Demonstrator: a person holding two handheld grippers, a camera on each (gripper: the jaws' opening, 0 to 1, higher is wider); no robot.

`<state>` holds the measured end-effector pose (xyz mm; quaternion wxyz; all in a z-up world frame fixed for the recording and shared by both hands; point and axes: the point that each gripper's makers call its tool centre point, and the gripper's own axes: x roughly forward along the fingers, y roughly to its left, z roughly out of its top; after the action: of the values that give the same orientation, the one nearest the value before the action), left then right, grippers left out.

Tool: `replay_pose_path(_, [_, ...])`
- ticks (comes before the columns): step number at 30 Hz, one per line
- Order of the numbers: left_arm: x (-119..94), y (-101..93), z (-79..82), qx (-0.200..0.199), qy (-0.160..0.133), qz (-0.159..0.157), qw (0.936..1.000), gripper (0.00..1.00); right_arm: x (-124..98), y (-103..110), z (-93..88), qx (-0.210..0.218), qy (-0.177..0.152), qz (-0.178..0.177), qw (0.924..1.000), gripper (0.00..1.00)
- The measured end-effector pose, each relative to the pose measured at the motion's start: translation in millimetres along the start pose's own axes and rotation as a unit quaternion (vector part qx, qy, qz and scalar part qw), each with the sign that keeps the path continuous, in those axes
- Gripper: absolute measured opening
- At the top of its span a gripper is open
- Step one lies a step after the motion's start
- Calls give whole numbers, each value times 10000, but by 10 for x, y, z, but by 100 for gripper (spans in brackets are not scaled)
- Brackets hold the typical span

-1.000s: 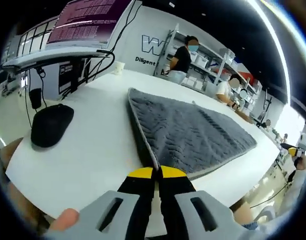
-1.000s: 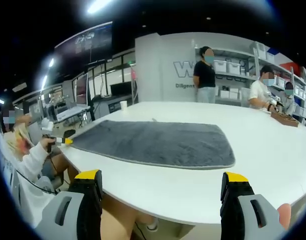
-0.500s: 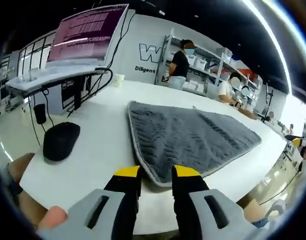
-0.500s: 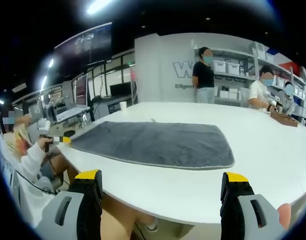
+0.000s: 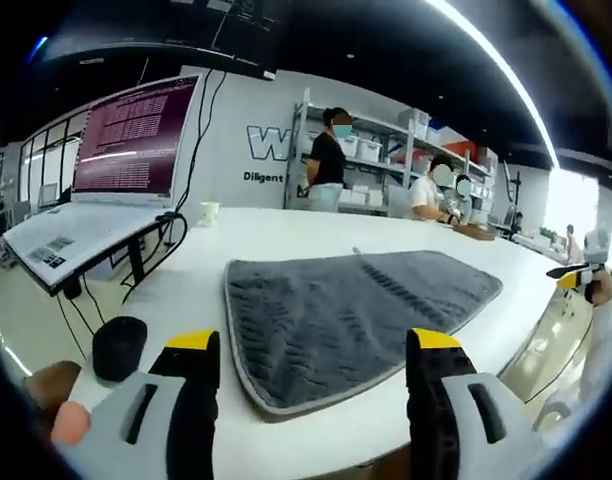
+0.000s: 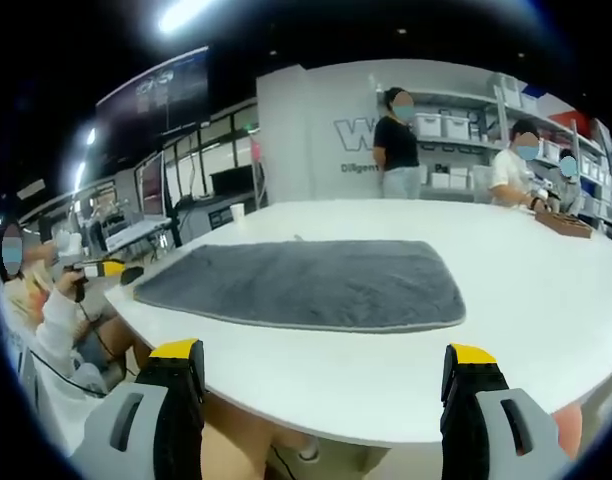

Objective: Open the folded towel by lifting each exposed corner and separating the folded layers until the towel lies flat within the target outline without major curled edges

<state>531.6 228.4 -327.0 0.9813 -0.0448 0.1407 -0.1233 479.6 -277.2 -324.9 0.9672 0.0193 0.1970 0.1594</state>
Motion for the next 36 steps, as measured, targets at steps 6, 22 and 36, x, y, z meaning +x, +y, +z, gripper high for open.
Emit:
replay_pose_path(6, [-7,-44,-65,-70,172,-187,9997,89,79,-72,-46,4,123,-223,9997,99])
replay_pose_path(22, [80,-43,-5,112,163,-617,9979,100,257,-350,-116,-81,400,-453,9981,99])
replay_pose_path(36, [-31,-48,11,115,107,-893,9959,100,598,-813,-160,530,424,-585,9960,99])
